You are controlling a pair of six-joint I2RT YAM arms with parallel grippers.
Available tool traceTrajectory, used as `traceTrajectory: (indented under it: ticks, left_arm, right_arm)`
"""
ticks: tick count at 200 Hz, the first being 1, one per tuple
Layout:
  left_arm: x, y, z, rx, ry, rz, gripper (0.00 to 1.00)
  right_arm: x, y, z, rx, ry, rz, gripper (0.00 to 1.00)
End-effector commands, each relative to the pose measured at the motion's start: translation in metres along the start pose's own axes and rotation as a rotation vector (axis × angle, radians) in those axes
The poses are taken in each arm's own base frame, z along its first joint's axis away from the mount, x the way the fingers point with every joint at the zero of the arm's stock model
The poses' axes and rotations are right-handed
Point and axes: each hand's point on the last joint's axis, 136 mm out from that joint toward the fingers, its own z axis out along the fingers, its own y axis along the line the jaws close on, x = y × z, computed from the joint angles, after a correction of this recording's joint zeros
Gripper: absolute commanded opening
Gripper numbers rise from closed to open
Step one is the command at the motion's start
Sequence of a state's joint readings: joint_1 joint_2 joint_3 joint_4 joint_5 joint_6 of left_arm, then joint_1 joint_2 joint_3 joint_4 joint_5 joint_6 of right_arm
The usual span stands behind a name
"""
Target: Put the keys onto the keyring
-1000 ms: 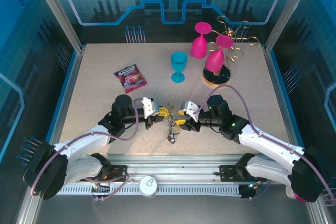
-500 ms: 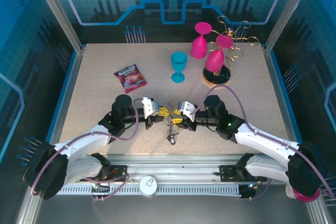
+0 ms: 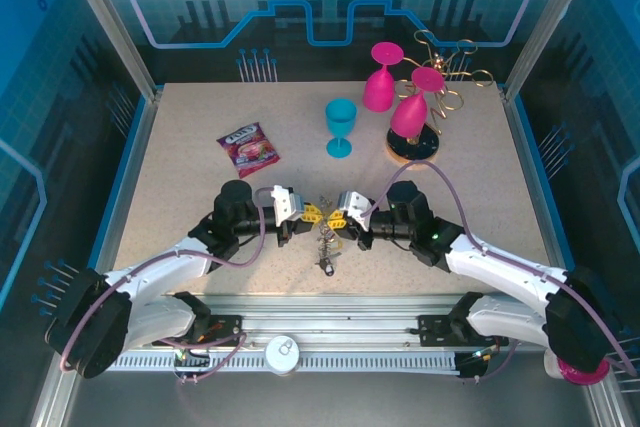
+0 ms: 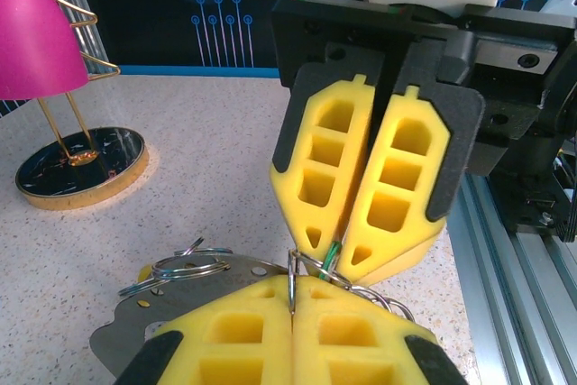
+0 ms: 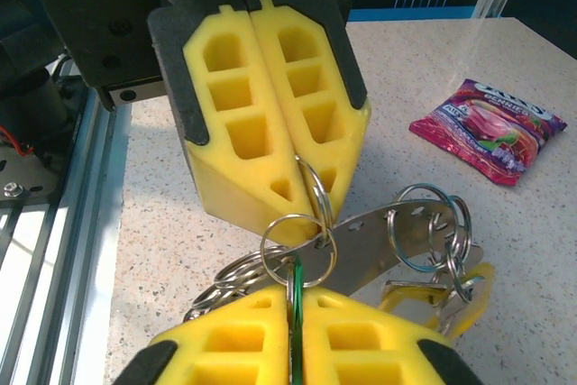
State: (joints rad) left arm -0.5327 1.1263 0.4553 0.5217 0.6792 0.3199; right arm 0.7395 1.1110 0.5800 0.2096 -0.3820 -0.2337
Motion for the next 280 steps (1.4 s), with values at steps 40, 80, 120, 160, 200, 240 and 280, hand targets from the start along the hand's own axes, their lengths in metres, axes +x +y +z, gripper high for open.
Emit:
traceTrajectory:
  ticks: [40, 80, 120, 160, 200, 240, 280]
  left_arm:
    - [-0.014, -0.005, -0.002, 0.034, -0.052, 0.06, 0.0]
    - [-0.022, -0.011, -0.004, 0.067, -0.075, 0.063, 0.0]
    - [-0.027, -0.012, -0.005, 0.07, -0.092, 0.077, 0.0]
    - [-0.031, -0.008, -0.005, 0.052, -0.107, 0.097, 0.0]
    - [-0.026, -0.007, -0.002, 0.05, -0.092, 0.088, 0.0]
    - [-0.022, -0.004, 0.0, 0.048, -0.078, 0.095, 0.0]
    - [-0.021, -0.005, 0.001, 0.053, -0.076, 0.113, 0.0]
  right_arm:
    - [-0.002, -0.008, -0.012, 0.038, 0.114, -0.05, 0.0]
    - [0.017, -0.004, -0.015, -0.012, 0.237, -0.044, 0.0]
    - [0.028, 0.01, -0.008, -0.106, 0.283, 0.013, 0.0]
    - [0.03, 0.015, -0.006, -0.146, 0.299, 0.054, 0.0]
    - [0.0, -0.005, -0.032, -0.04, 0.11, 0.085, 0.38]
    - [-0.038, -0.002, -0.042, -0.094, -0.098, 0.001, 0.38]
    - [-0.055, 0.006, -0.025, -0.199, -0.152, -0.077, 0.31]
